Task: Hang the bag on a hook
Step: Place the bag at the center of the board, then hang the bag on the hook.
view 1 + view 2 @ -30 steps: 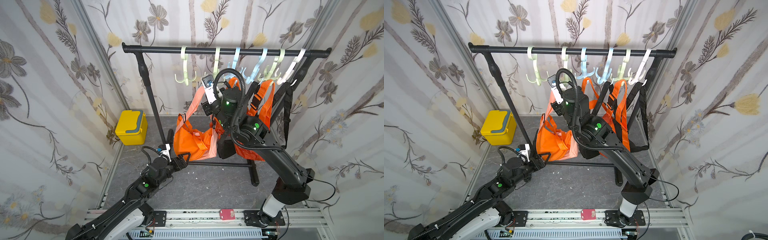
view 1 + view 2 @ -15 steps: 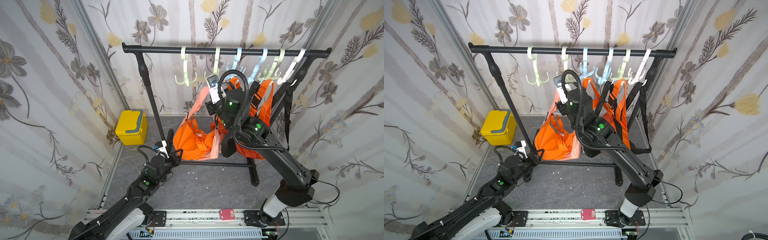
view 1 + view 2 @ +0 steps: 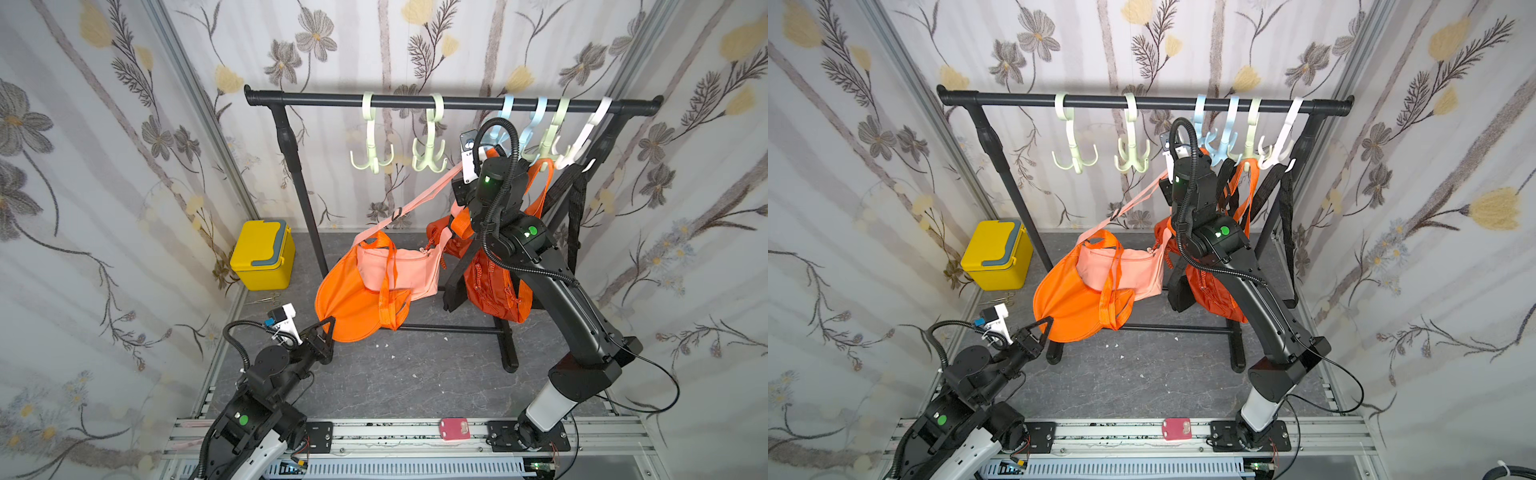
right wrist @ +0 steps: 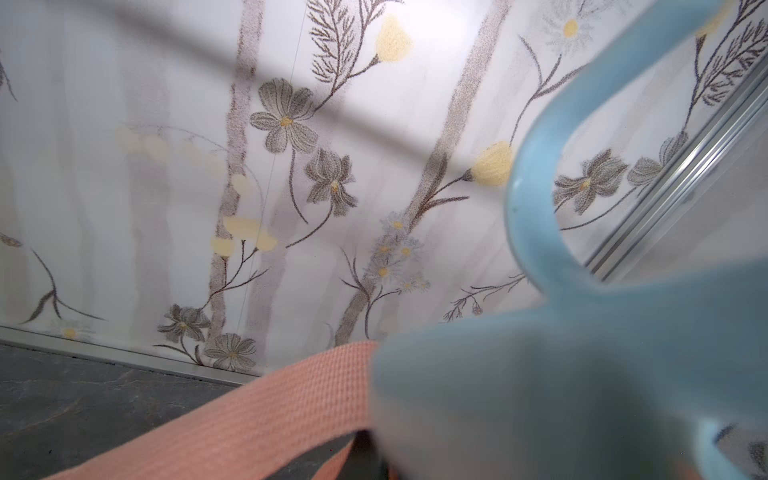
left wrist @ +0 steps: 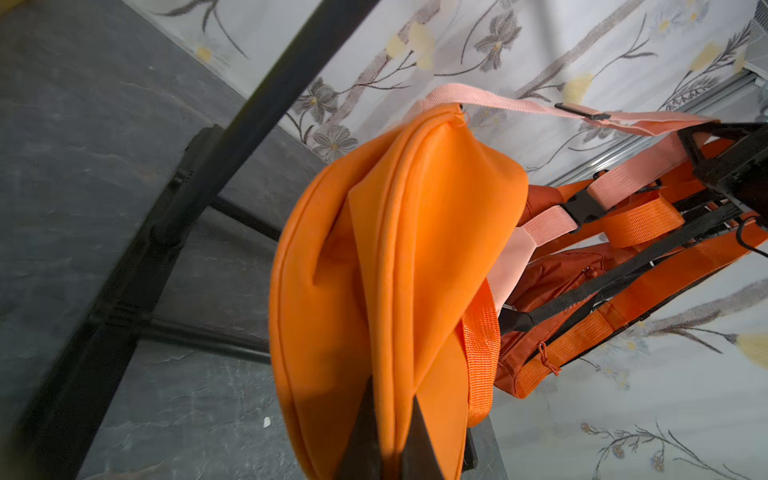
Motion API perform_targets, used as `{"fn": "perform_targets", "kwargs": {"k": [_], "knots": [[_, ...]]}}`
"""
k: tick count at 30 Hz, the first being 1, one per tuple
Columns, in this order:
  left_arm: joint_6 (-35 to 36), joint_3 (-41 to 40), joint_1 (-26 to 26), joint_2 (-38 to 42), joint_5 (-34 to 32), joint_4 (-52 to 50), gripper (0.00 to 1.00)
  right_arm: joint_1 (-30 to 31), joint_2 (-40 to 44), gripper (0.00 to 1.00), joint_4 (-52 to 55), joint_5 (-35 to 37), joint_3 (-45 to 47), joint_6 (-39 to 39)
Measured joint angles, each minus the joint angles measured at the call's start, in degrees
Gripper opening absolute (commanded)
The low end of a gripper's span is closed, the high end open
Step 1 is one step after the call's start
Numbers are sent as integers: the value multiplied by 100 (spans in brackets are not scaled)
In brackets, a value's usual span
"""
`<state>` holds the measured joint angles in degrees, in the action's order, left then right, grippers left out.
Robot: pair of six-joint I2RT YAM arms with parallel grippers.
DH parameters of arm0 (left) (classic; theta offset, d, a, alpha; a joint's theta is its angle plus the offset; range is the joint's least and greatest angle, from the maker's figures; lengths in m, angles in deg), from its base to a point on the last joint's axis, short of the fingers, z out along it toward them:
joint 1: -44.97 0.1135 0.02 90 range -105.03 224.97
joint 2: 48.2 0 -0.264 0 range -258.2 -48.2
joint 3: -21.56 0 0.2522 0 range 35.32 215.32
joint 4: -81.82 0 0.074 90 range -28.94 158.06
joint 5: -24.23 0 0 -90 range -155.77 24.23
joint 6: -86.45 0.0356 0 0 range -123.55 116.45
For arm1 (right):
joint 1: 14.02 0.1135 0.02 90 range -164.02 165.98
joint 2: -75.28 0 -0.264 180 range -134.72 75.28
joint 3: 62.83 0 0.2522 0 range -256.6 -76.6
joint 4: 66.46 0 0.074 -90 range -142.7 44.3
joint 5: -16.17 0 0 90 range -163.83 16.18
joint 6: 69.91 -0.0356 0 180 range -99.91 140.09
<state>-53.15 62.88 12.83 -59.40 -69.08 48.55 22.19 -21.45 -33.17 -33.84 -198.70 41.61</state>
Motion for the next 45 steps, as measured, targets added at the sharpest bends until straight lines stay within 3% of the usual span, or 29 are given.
{"fn": "perform_targets", "kwargs": {"k": [4, 10, 11, 12, 13, 15, 25, 28, 32, 36, 45], "knots": [[-37, 94, 7, 243, -337, -413, 0, 79, 2, 0, 0, -59, 31, -72], [-146, -699, 9, -970, 229, 179, 0, 785, -2, 0, 7, -260, 297, -28], [-164, -774, 4, -1119, 299, 264, 29, 916, -9, 0, 7, -262, 299, 20], [-162, -800, 4, -1228, 358, 339, 68, 1075, -9, 0, 7, -260, 299, 68], [-157, -800, 4, -1329, 380, 444, 86, 1185, -9, 0, 4, -249, 299, 105], [-153, -697, 4, -1475, 385, 557, 99, 1416, -9, 0, 2, -284, 299, 195], [778, 920, -17, -1307, -39, 321, 100, 2218, 911, 0, -442, -22, 896, 476], [1134, 1075, -190, -1716, 35, 459, 100, 2376, 1123, 0, -658, 153, 1001, 518], [1770, 1521, -826, -2426, -26, 778, 100, 2481, 1106, 0, -761, 168, 811, 664], [2579, 2339, -1423, -3246, -603, 1272, 100, 2470, 938, 0, -774, 149, 321, 852], [3945, 3335, -1751, -4675, -1910, 2299, 100, 2387, 763, 0, -822, 9, -48, 1176]]}}
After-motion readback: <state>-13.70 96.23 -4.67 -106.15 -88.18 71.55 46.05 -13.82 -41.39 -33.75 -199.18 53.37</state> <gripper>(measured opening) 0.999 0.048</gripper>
